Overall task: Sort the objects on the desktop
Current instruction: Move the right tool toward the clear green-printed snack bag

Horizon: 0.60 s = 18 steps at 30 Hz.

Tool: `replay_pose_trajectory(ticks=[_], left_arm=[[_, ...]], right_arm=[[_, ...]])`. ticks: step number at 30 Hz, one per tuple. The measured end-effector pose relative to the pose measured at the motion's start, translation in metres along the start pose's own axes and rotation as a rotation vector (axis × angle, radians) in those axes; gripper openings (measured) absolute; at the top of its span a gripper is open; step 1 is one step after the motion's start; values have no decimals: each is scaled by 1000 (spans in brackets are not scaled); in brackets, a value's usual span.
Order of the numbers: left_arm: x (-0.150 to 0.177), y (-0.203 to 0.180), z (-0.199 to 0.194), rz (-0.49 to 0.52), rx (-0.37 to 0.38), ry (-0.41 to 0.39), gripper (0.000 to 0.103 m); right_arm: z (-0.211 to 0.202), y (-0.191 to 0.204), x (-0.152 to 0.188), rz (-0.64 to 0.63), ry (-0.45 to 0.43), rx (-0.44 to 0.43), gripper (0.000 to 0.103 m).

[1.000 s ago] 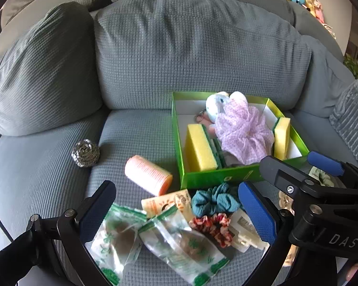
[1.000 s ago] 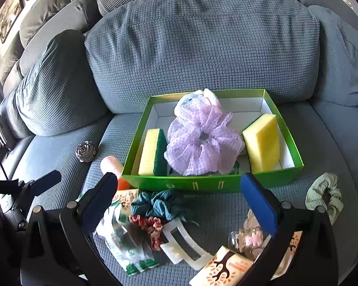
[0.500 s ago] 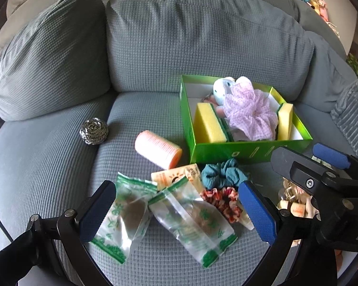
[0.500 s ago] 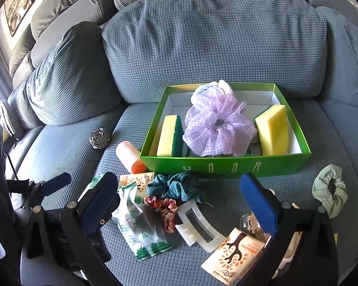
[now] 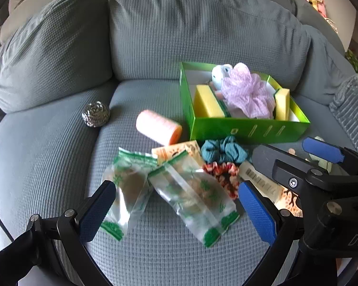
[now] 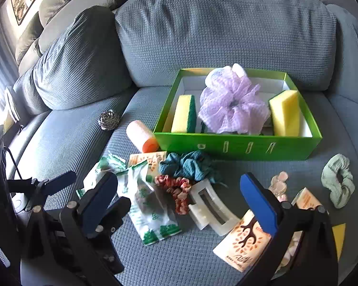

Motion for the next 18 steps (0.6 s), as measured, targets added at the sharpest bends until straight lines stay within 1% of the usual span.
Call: replay_pose_trajectory(ticks=[11,18], left_arm=[[22,9,0,-35,35,28,102],[33,8,2,-20,46,41,102]], right_arm=[[6,19,15,-24,36,-43,103],[12,29,22,-43,56,-57,103]])
Point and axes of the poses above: each gripper's, at about its wrist camera, not at the fingertips, and z roughly the way its jaws point, y to its left, x to its underside, the point moved 6 cm from there along z, roughly the way its jaws point, and after that the axes turned 9 degrees about -z, right-handed, at the moved point
